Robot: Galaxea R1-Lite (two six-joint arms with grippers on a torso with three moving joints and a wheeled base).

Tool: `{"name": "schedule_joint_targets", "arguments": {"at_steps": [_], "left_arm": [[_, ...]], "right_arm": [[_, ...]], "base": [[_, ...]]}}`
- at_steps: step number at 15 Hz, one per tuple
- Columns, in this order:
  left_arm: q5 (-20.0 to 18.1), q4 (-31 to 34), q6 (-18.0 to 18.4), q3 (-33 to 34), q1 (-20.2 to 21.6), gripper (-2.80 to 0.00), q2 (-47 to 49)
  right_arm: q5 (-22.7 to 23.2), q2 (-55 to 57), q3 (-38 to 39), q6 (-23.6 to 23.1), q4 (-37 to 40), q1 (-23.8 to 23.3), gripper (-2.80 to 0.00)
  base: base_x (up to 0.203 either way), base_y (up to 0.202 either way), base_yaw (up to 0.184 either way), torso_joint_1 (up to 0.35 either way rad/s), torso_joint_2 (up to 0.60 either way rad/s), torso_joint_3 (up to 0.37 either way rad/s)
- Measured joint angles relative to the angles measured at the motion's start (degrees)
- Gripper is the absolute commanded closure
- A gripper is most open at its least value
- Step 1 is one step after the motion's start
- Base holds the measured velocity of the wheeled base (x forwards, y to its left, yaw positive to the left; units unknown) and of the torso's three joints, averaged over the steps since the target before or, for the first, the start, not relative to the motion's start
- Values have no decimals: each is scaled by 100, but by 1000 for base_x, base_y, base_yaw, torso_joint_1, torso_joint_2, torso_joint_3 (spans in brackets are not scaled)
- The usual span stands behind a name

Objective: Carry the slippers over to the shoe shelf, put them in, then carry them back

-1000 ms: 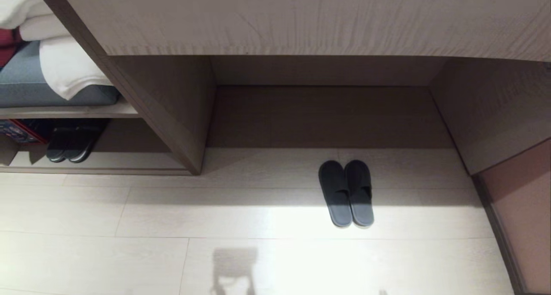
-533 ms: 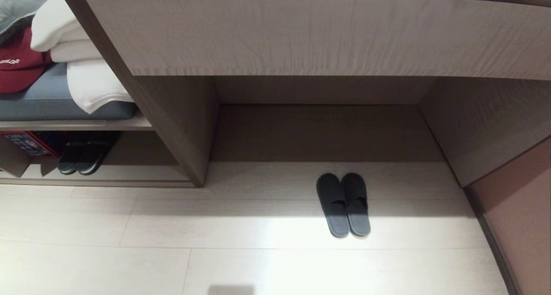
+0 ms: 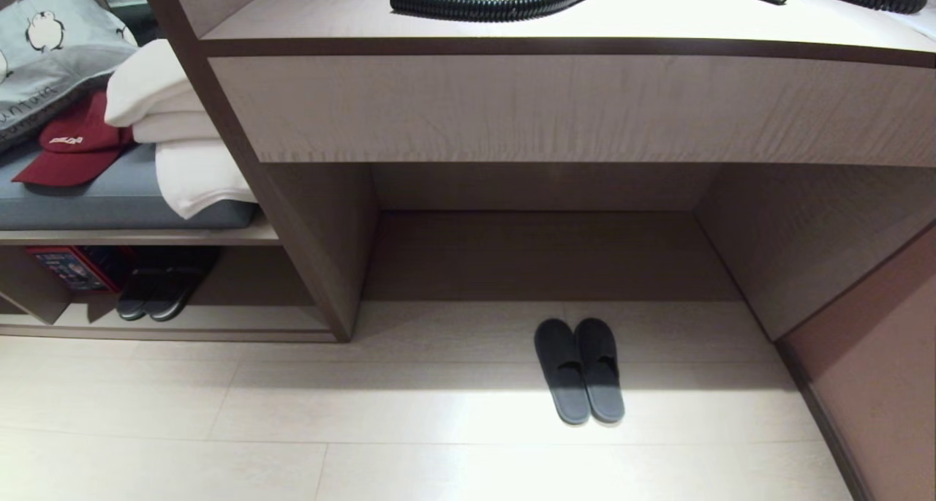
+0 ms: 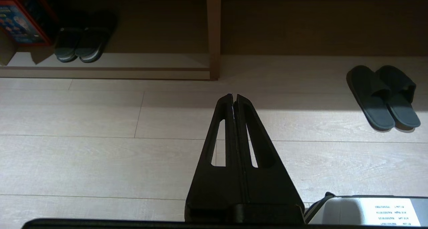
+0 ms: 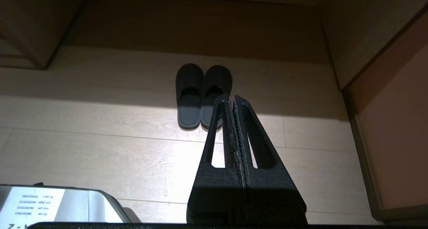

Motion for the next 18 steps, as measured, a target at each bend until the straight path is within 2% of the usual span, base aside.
{"name": "schedule_joint_targets", "arguments": {"at_steps": [18], "left_arm": [[1, -1, 4, 0, 0, 0, 0]], "right_arm": [[0, 0, 0, 0, -3, 2, 0]], "base": [[0, 0, 0, 3, 1, 203]]}}
